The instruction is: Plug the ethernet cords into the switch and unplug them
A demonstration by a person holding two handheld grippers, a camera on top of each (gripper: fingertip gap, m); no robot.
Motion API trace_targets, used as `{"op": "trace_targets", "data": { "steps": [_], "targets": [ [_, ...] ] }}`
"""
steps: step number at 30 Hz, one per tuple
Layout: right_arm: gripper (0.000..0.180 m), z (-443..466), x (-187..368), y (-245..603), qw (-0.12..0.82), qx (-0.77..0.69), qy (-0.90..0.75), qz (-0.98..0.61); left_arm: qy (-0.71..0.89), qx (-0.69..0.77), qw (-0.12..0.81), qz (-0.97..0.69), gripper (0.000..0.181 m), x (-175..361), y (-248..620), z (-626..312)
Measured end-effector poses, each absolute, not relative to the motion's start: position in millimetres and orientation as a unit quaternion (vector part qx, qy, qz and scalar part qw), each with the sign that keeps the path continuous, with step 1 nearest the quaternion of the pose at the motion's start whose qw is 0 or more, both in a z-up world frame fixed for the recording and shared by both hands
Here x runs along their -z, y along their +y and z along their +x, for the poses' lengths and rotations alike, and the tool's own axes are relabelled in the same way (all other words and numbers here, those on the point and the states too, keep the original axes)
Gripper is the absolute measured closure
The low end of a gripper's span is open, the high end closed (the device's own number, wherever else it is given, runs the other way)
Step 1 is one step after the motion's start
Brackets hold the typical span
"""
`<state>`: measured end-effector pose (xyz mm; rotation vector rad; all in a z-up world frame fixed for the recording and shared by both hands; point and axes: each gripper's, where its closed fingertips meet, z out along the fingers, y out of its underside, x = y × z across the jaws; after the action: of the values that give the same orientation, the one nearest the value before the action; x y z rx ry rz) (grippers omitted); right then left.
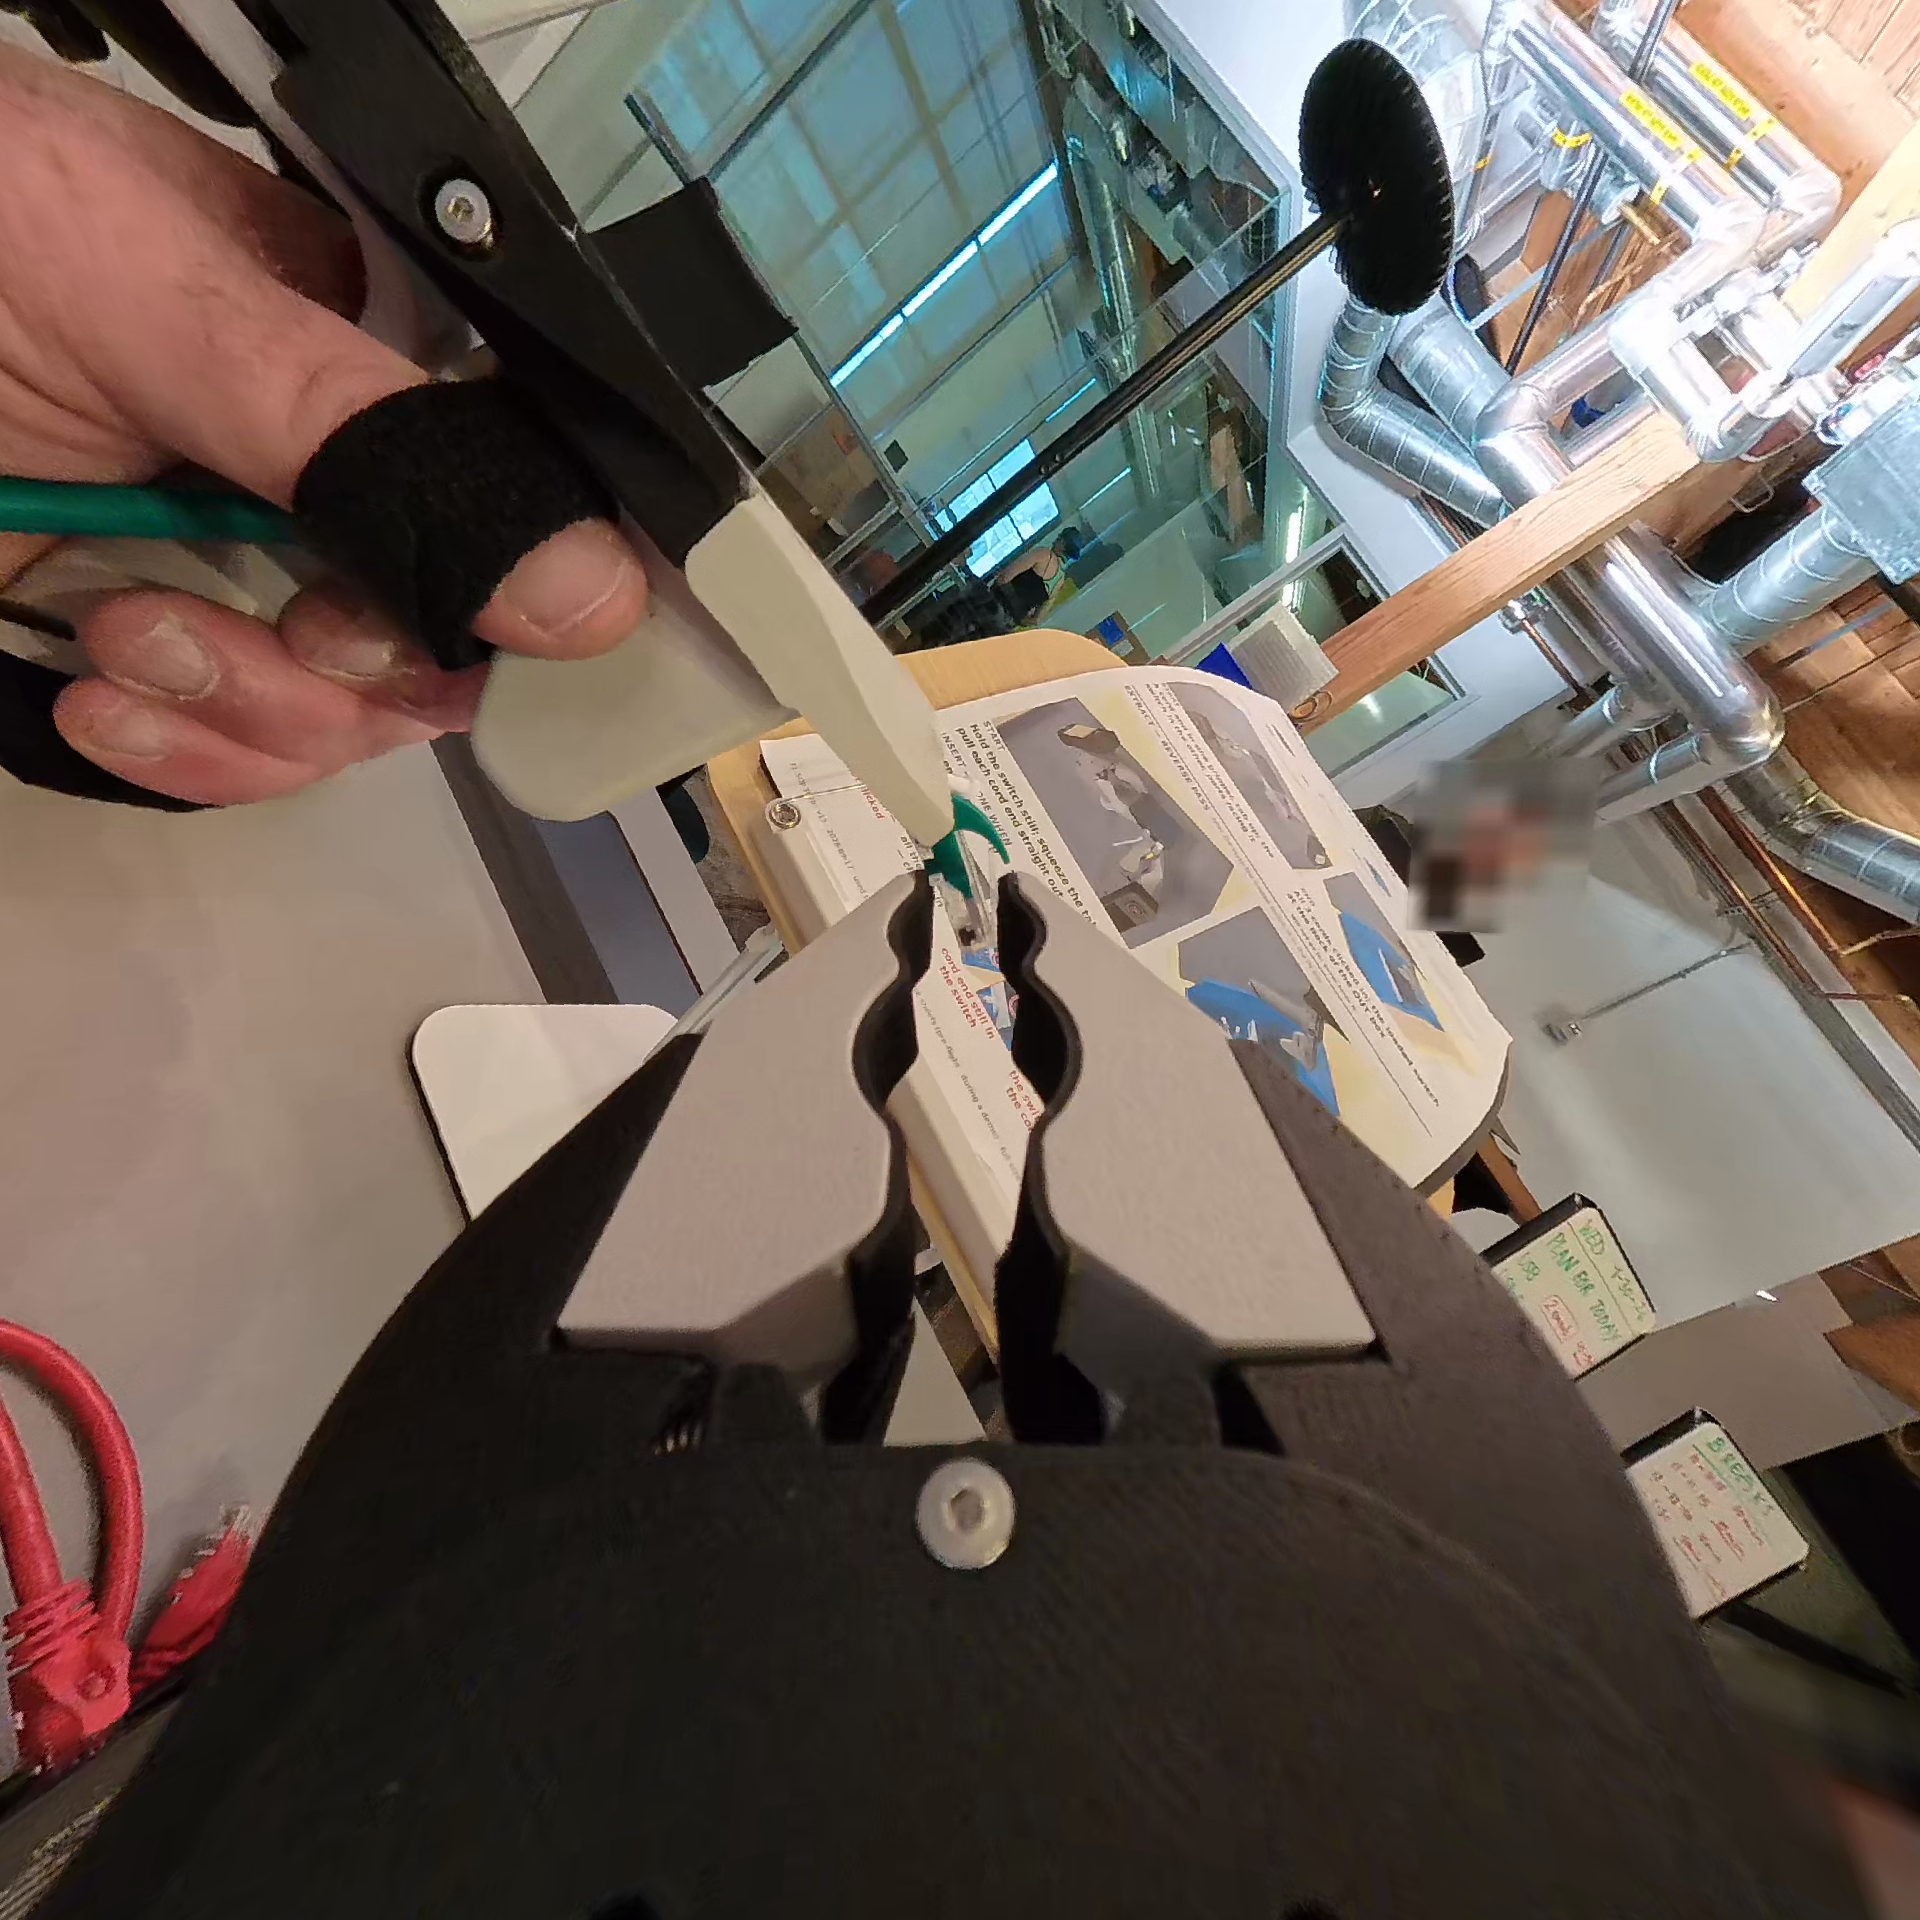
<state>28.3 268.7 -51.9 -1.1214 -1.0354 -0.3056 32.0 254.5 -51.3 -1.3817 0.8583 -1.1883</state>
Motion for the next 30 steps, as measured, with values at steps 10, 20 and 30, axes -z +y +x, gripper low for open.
{"op": "trace_targets", "data": {
  "steps": [10,20,30],
  "targets": [
    [0.170,29.1,49.5,267.0,0.716,0.139,-0.465,-0.502,0.360,0.498,0.541,-0.574,0.169,48.9,253.0,31.2],
    [0.151,32.0,44.5,262.1,0.715,0.104,-0.488,-0.491,0.318,0.539,0.525,-0.577,0.169,41.7,264.3,12.5],
    [0.144,44.1,40.4,257.2,0.704,0.101,-0.521,-0.472,0.351,0.566,0.465,-0.584,0.169,46.0,250.2,20.4]
  ]
}}
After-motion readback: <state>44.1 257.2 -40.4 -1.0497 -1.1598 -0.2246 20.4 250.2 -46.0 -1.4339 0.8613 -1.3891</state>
